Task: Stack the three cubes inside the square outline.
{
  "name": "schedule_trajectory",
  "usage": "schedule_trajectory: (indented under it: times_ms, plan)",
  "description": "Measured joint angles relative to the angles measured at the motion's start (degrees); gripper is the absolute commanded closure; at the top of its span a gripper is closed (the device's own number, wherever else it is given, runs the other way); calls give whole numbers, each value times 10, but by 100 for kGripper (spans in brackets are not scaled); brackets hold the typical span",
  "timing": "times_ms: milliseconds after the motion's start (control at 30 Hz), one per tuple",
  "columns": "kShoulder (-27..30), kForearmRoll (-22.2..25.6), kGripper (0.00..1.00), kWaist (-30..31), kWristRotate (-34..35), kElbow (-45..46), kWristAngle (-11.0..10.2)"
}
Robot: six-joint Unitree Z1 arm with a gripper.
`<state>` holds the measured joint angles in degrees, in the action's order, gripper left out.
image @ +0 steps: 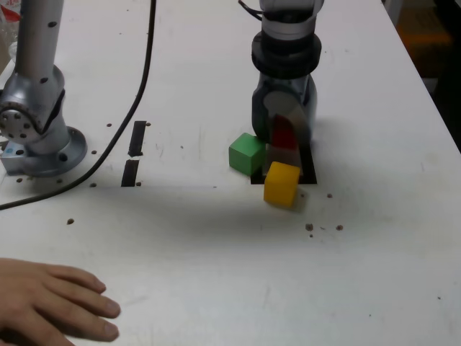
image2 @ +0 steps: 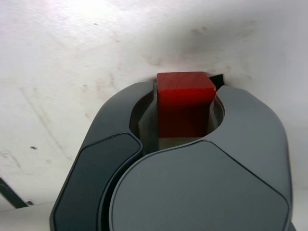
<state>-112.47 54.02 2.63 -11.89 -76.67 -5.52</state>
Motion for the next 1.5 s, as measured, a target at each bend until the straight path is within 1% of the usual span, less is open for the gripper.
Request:
schedule_trajectory:
  times_ms: [267,400,567,800,1000,1167,1267,1367,1400,1467,1500]
  plan:
    - [19,29,83,4,0,2,-11]
    - [32,48,83,22,7,9,-10]
    - [34,54,83,57,21,19,7]
    - [29,43,83,97,43,26,28]
    - [22,42,83,138,55,1,50]
    - [17,47,83,159,62,-13,57]
    - [18,62,83,171,69,-24,50]
    - [27,95,83,166,76,-27,26]
    - [36,109,83,159,78,-28,16]
    - [53,122,83,147,79,-31,6]
    - [59,139,83,139,80,-35,-4]
